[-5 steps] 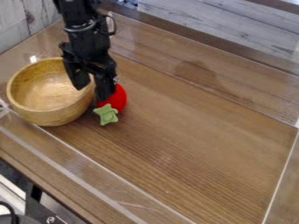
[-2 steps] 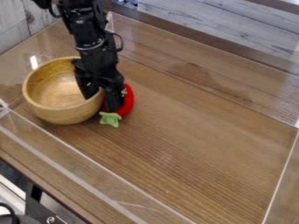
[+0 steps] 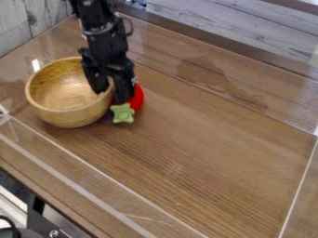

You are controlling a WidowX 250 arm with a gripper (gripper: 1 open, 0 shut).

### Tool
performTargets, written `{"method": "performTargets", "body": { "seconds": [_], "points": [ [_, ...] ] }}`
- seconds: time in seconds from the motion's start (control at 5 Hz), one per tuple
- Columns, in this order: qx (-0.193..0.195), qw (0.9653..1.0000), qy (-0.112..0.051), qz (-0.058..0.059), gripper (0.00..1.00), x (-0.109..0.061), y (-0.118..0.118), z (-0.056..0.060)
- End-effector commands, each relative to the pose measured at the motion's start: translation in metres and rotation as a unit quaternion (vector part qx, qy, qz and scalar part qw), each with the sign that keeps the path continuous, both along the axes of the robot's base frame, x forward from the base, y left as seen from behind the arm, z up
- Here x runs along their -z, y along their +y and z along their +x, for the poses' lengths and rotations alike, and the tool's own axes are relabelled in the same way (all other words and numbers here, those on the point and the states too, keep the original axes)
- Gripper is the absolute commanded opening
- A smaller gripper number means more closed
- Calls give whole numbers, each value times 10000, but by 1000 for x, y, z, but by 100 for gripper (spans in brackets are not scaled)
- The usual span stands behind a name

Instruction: Move the red object to the right side of the table

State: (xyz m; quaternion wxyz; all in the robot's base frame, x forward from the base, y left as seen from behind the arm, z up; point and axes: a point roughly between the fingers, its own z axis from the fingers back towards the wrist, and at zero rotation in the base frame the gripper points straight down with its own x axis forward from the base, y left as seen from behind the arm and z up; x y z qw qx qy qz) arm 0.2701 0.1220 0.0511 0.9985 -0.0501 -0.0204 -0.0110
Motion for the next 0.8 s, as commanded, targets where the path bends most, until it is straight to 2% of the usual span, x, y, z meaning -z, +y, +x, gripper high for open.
{"method": "performTargets", "body": {
  "seconds": [0.0,0.4,0.6],
  "points": [
    [-253,9992,-287,138,100,-13,2,8],
    [-672,9973,-270,132,100,-2,-8,9],
    [-905,9955,-259,122,100,-5,-6,14]
  ]
}}
